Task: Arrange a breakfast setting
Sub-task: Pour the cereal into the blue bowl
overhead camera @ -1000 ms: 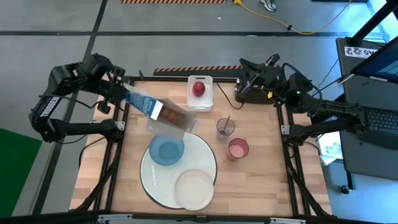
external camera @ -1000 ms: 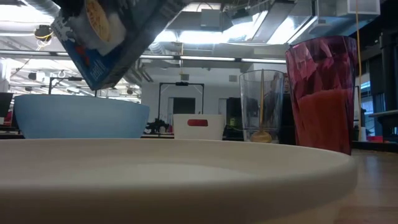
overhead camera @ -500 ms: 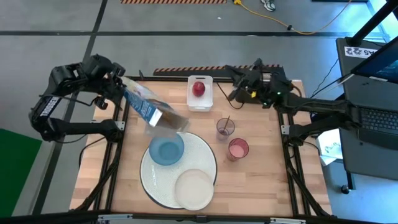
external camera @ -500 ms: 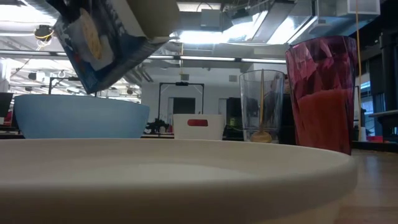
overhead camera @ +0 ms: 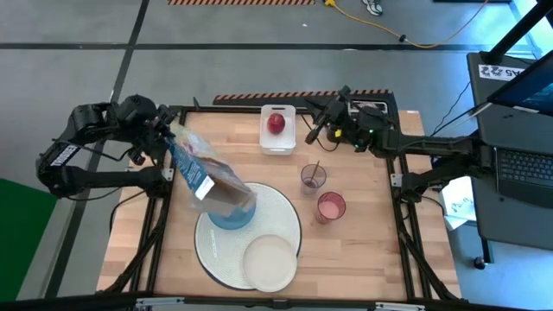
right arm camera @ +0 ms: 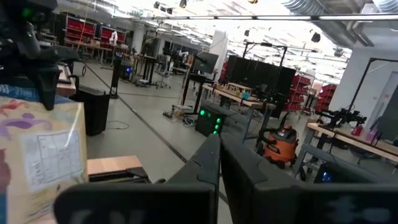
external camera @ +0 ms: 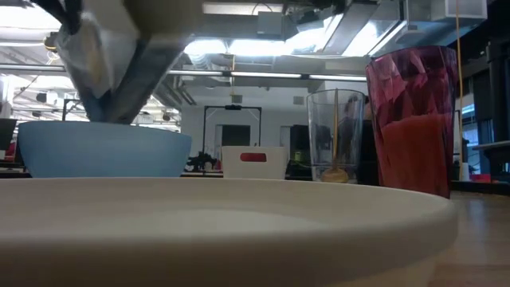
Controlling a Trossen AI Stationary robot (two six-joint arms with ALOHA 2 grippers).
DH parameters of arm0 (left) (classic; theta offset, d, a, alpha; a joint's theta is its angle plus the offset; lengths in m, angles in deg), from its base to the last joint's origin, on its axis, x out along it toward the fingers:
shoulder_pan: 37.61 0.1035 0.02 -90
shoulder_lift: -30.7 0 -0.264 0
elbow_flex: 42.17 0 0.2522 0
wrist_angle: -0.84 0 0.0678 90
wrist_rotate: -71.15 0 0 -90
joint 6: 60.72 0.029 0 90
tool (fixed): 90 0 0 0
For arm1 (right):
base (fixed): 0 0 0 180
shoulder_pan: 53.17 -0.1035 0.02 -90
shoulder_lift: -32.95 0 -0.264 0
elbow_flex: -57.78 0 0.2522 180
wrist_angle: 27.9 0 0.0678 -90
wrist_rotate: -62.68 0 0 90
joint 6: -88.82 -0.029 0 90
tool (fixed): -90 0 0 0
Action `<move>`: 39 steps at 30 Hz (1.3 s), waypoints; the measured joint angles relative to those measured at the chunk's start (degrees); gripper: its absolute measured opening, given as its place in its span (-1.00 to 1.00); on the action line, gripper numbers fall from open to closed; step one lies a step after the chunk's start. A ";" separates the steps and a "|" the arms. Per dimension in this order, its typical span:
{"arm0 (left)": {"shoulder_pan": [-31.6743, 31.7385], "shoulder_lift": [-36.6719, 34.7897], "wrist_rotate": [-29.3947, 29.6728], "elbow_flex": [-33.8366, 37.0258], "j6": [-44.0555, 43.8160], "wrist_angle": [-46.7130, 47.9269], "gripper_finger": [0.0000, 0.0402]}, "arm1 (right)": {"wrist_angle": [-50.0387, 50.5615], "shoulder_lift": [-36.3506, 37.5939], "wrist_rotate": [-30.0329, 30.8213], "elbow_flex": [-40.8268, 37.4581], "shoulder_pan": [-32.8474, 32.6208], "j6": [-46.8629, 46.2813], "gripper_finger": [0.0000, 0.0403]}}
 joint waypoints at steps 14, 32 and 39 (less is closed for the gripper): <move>-4.25 -5.20 16.07 2.35 7.89 -0.17 -0.53 | 6.00 -0.11 0.33 0.02 0.00 -4.43 -0.93; -7.77 -5.42 19.40 2.37 18.56 -6.35 -0.53 | 13.90 -0.09 1.05 0.02 0.00 -4.45 -0.93; -9.82 -5.30 19.66 2.37 21.65 -9.26 -0.53 | 14.98 -0.09 2.96 0.02 0.00 -4.45 -0.93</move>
